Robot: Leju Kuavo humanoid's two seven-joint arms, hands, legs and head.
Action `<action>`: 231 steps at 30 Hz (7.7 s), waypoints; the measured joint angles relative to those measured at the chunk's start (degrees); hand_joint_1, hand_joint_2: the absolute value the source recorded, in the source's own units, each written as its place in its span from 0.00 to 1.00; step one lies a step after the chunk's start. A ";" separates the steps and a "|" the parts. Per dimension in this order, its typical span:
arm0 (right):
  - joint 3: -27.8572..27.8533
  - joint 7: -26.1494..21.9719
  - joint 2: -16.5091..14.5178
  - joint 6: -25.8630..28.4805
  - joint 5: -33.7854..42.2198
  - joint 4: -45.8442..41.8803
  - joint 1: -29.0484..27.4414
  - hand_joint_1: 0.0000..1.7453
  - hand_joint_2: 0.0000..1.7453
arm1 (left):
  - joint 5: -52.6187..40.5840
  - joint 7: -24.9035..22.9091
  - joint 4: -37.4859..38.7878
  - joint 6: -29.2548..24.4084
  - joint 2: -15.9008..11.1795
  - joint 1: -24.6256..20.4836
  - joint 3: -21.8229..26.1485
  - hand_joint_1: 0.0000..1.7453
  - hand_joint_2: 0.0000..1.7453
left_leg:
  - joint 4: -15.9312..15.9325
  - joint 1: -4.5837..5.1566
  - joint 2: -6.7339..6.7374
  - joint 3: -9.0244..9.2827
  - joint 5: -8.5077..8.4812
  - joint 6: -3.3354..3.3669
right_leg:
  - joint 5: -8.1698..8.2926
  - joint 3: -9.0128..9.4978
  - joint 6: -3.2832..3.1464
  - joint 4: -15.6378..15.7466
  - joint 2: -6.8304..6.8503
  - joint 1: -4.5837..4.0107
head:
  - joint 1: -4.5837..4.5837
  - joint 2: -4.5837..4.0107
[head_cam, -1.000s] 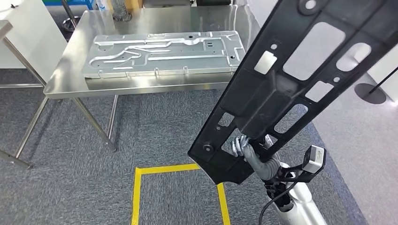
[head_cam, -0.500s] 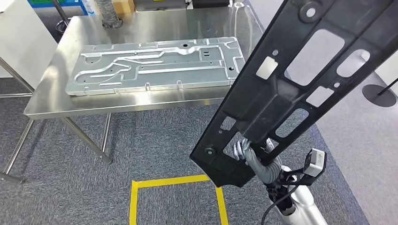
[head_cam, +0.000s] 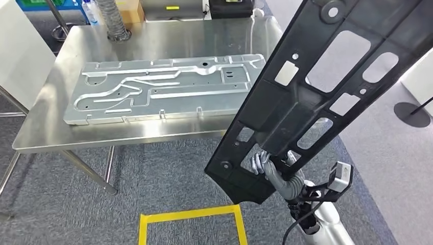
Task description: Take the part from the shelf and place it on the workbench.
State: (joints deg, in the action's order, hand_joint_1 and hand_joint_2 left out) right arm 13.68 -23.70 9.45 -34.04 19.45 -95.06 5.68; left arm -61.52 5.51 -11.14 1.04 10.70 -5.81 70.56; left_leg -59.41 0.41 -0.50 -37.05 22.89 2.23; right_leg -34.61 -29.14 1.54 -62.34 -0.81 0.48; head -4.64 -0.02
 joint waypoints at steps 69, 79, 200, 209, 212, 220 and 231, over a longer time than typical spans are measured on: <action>32.69 22.29 -0.51 32.39 -84.23 73.23 72.53 1.00 1.00 | -3.45 4.54 0.02 -0.31 0.66 -1.89 -1.62 0.00 1.00 | 0.80 -0.81 -0.12 2.80 2.16 -0.86 | 10.73 -10.13 0.11 -0.78 1.29 0.01 | 0.03 0.00; 32.75 21.51 -2.72 33.07 -81.77 76.59 71.32 0.75 0.75 | -3.40 5.20 0.02 -0.39 0.76 -1.68 -1.56 0.00 1.00 | -13.05 -0.79 0.19 -3.48 9.55 -3.02 | 11.66 -7.10 -2.21 5.03 1.01 0.03 | 0.03 0.00; -25.40 18.83 -0.94 41.35 -32.16 81.64 10.87 0.00 0.00 | -3.16 2.44 0.04 -0.49 0.11 -0.58 2.68 0.00 0.00 | -5.60 -1.20 0.25 -2.80 7.27 -3.00 | 8.33 -1.51 -1.83 6.94 1.90 0.30 | 0.02 0.00; -41.90 17.49 -12.30 41.11 -20.66 83.20 -0.08 0.00 0.25 | -5.36 1.67 -0.01 -0.67 -0.41 -1.15 2.26 0.00 0.00 | 3.74 0.10 0.07 14.86 9.58 -1.15 | 14.24 -8.85 -1.44 5.18 1.01 -0.50 | 0.02 0.00; -43.85 17.69 -13.56 43.53 -22.23 83.46 -0.72 0.00 0.50 | -5.90 1.44 0.01 -0.70 -0.43 -1.31 1.94 0.00 0.00 | 5.78 0.10 0.42 14.90 8.89 -0.27 | 15.37 -9.35 -0.49 5.43 0.71 -0.34 | 0.01 0.00; -44.19 17.05 -13.97 44.46 -25.82 83.65 -1.23 0.00 1.00 | -6.89 0.28 0.02 -1.43 -0.40 -1.13 1.11 0.00 0.00 | 4.76 0.09 1.56 6.29 2.75 0.31 | 6.36 -9.30 0.79 -11.44 0.57 0.37 | 0.01 0.00; -44.21 17.03 -14.96 43.78 -25.79 83.76 -1.27 0.00 0.50 | -7.37 -1.37 0.02 -2.77 -0.15 -0.89 0.89 0.00 0.50 | -7.73 -0.41 1.08 -1.19 7.91 -2.77 | 5.19 3.60 -2.90 8.25 1.19 -0.11 | 0.01 0.00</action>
State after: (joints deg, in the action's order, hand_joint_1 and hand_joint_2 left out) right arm -30.53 -6.67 -5.51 9.74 -6.34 -11.30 4.41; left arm -68.89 4.14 -11.13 -1.73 10.55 -6.70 71.45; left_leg -67.14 0.00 0.57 -38.24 30.80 -0.54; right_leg -29.43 -25.53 -1.36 -54.09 0.39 0.37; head -4.63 -0.02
